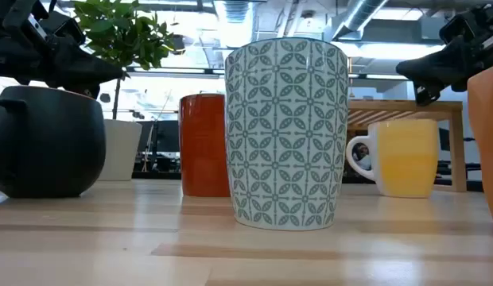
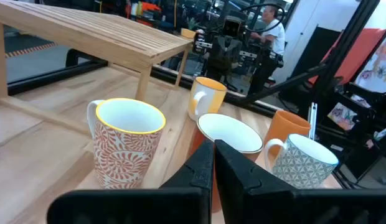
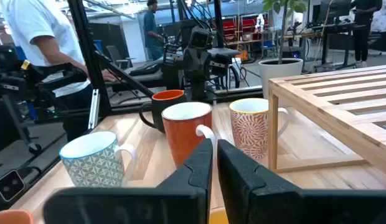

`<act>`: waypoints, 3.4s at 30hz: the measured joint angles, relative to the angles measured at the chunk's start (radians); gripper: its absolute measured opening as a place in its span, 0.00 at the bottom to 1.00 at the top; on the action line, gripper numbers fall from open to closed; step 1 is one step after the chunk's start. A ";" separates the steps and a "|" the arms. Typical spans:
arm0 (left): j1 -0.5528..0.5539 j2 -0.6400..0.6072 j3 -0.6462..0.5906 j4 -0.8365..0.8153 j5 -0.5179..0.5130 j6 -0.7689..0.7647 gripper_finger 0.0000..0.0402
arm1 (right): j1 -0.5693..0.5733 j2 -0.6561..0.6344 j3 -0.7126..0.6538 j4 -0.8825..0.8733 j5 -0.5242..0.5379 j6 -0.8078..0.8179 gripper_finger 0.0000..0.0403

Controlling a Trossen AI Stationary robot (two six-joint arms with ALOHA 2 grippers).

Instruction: Place coffee mugs

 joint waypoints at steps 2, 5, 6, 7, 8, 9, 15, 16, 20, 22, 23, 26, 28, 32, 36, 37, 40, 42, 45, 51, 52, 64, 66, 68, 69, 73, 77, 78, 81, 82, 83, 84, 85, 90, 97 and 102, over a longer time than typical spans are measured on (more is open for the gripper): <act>0.000 0.000 0.000 0.000 0.000 0.000 0.00 | 0.000 0.000 0.000 0.000 0.000 0.000 0.13; 0.000 0.000 0.000 0.000 0.000 0.000 0.00 | 0.000 0.000 0.000 0.000 0.000 0.000 0.13; 0.000 0.000 0.000 0.000 0.000 0.000 0.00 | 0.000 0.000 0.000 0.000 0.000 0.000 0.13; 0.000 0.000 0.000 0.000 0.000 0.000 0.00 | 0.000 0.000 0.000 0.000 0.000 0.000 0.13; 0.000 0.000 0.000 0.000 0.000 0.000 0.00 | 0.000 0.000 0.000 0.000 0.000 0.000 0.13; 0.000 0.000 0.000 0.000 0.000 0.000 0.00 | 0.000 0.000 0.000 0.000 0.000 0.000 0.13; 0.000 0.000 0.000 0.000 0.000 0.000 0.00 | 0.000 0.000 0.000 0.000 0.000 0.000 0.13; 0.000 0.000 0.000 0.000 0.000 0.000 0.00 | 0.000 0.000 0.000 0.000 0.000 0.000 0.13; 0.000 0.000 0.000 0.000 0.000 0.000 0.00 | 0.000 0.000 0.000 0.000 0.000 0.000 0.13; 0.000 0.000 0.000 0.000 0.000 0.000 0.00 | 0.000 0.000 0.000 0.000 0.000 0.000 0.13; 0.000 0.000 0.000 0.000 0.000 0.000 0.00 | 0.000 0.000 0.000 0.000 0.000 0.000 0.13; 0.000 0.000 0.000 0.000 0.000 0.000 0.00 | 0.000 0.000 0.000 0.000 0.000 0.000 0.13; 0.000 0.000 0.000 0.000 0.000 0.000 0.00 | 0.000 0.000 0.000 0.000 0.000 0.000 0.13; 0.000 0.000 0.000 0.000 0.000 0.000 0.00 | 0.000 0.000 0.000 0.000 0.000 0.000 0.13; 0.000 0.000 0.000 0.000 0.000 0.000 0.00 | 0.000 0.000 0.000 0.000 0.000 0.000 0.13; 0.000 0.000 0.000 0.000 0.000 0.000 0.00 | 0.000 0.000 0.000 0.000 0.000 0.000 0.13; 0.000 0.000 0.000 0.000 0.000 0.000 0.00 | 0.000 0.000 0.000 0.000 0.000 0.000 0.13; 0.000 0.000 0.000 0.000 0.000 0.000 0.00 | 0.000 0.000 0.000 0.000 0.000 0.000 0.13; 0.000 0.000 0.000 0.000 0.000 0.000 0.00 | 0.000 0.000 0.000 0.000 0.000 0.000 0.13; 0.000 0.000 0.000 0.000 0.000 0.000 0.00 | 0.000 0.000 0.000 0.000 0.000 0.000 0.13; 0.000 0.000 0.000 0.000 0.000 0.000 0.00 | 0.000 0.000 0.000 0.000 0.000 0.000 0.13; 0.000 0.000 0.000 0.000 0.000 0.000 0.00 | 0.000 0.000 0.000 0.000 0.000 0.000 0.13; 0.000 0.000 0.000 0.000 0.000 0.000 0.00 | 0.000 0.000 0.000 0.000 0.000 0.000 0.13; 0.000 0.000 0.000 0.000 0.000 0.000 0.00 | 0.000 0.000 0.000 0.000 0.000 0.000 0.13; 0.000 0.000 0.000 0.000 0.000 0.000 0.00 | 0.000 0.000 0.000 0.000 0.000 0.000 0.13; 0.000 0.000 0.000 0.000 0.000 0.000 0.00 | 0.000 0.000 0.000 0.000 0.000 0.000 0.13; 0.000 0.000 0.000 0.000 0.000 0.000 0.00 | 0.000 0.000 0.000 0.000 0.000 0.000 0.13; 0.000 0.000 0.000 0.000 0.000 0.000 0.00 | 0.000 0.000 0.000 0.001 0.000 0.000 0.13; 0.000 0.000 0.000 0.000 0.000 0.000 0.00 | 0.000 0.001 0.000 0.051 0.000 0.059 0.13; 0.000 0.000 0.000 0.000 0.000 0.000 0.00 | 0.000 0.001 0.000 0.123 0.001 0.121 0.13; 0.000 0.000 0.000 0.000 0.000 0.000 0.00 | 0.000 0.001 0.000 0.205 0.004 0.191 0.13; 0.000 0.000 0.000 0.000 0.000 0.000 0.00 | 0.000 0.001 0.000 0.295 0.021 0.249 0.13; 0.000 0.000 0.000 0.000 0.000 0.000 0.00 | 0.000 0.002 0.000 0.389 0.051 0.301 0.13; 0.000 0.000 0.000 0.000 0.000 0.000 0.00 | 0.000 0.012 0.019 0.651 0.255 0.489 0.13; 0.000 0.000 0.000 0.000 0.000 0.000 0.00 | 0.025 0.222 0.228 0.649 0.175 0.587 0.13; 0.000 0.000 0.000 0.000 0.000 0.000 0.00 | 0.090 0.495 0.458 0.599 0.004 0.519 0.13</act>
